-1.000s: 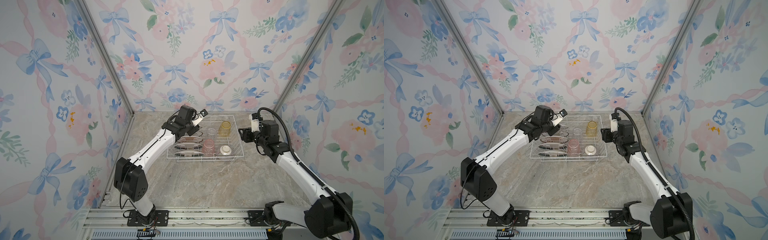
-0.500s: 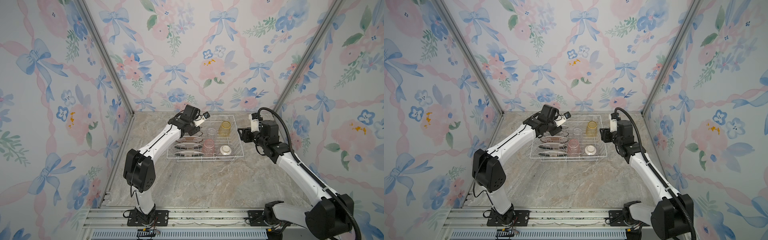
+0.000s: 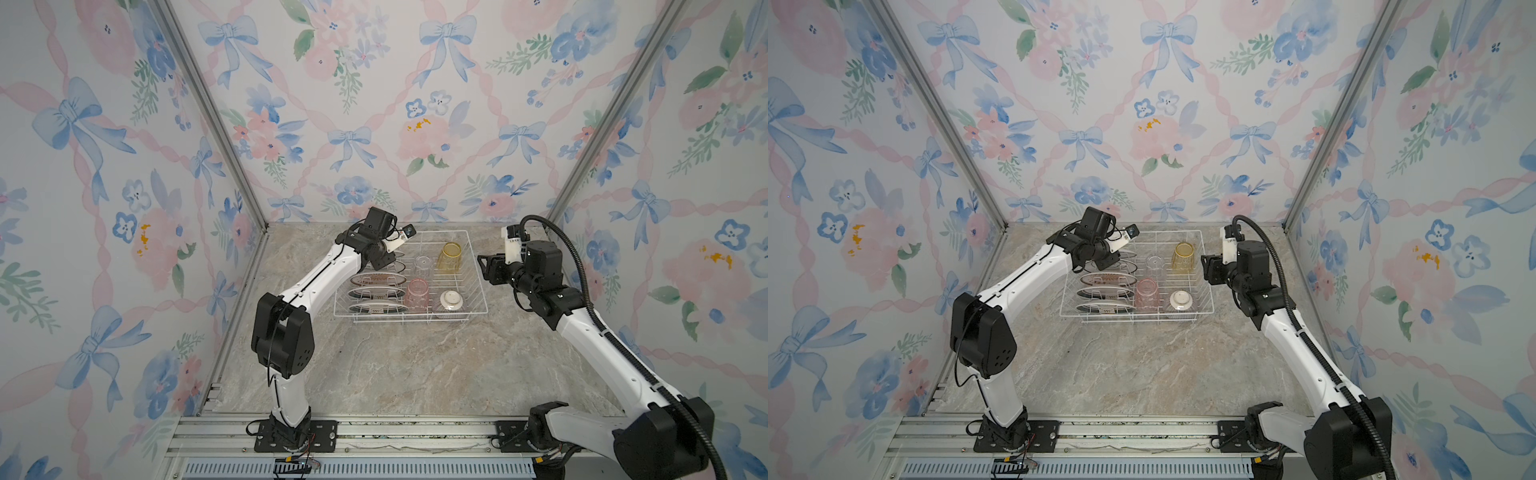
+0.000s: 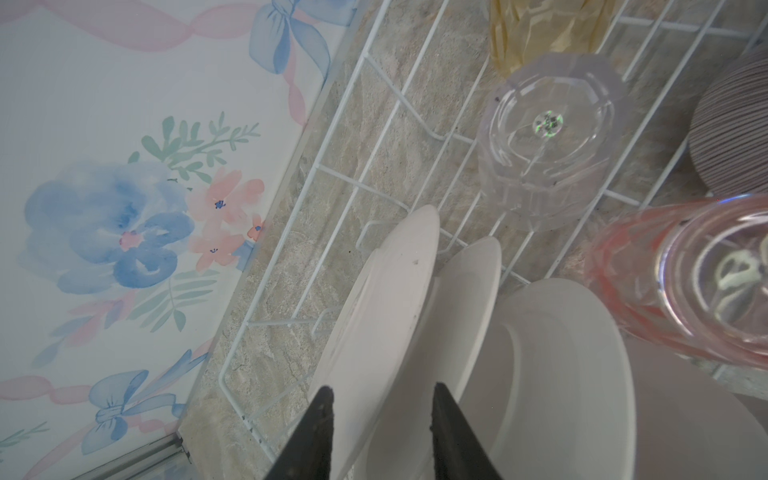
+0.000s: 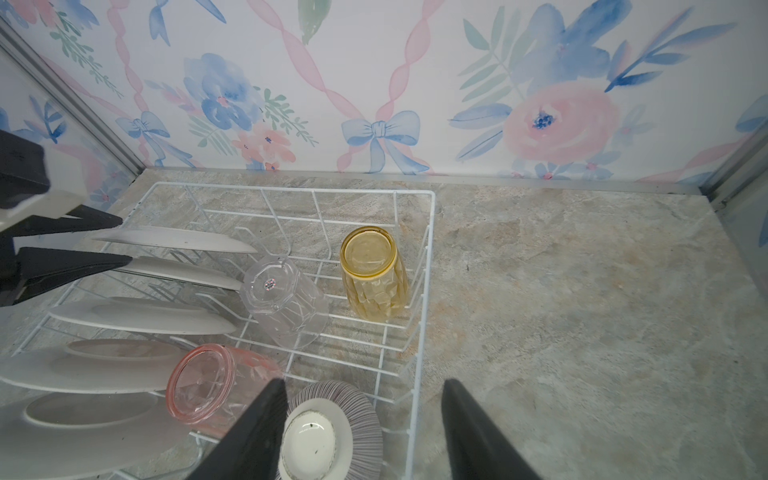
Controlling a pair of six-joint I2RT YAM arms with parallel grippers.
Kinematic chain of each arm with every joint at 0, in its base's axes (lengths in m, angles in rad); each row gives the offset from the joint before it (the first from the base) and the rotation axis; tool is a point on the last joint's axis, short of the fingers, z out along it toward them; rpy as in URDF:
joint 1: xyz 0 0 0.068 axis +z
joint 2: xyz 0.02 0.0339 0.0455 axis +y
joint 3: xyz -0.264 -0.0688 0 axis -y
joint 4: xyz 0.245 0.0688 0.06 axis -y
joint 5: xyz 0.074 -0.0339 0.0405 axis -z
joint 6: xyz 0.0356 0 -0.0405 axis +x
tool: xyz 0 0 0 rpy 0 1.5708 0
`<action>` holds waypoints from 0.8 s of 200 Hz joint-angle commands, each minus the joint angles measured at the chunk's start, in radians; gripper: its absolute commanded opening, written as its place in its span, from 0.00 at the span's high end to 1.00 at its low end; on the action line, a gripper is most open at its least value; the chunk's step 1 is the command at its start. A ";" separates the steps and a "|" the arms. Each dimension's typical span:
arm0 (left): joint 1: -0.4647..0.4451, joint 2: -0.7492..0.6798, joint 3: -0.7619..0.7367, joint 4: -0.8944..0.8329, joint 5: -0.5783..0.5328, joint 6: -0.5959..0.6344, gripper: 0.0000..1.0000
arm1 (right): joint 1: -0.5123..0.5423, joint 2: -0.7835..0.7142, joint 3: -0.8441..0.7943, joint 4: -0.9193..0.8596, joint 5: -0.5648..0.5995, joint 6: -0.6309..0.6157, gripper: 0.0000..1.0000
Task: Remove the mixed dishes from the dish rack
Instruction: 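Lower the left gripper onto the green-rimmed plate's top edge and close it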
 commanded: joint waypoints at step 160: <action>0.040 0.130 0.119 -0.020 -0.113 0.076 0.94 | 0.008 -0.021 0.004 -0.028 0.000 0.016 0.37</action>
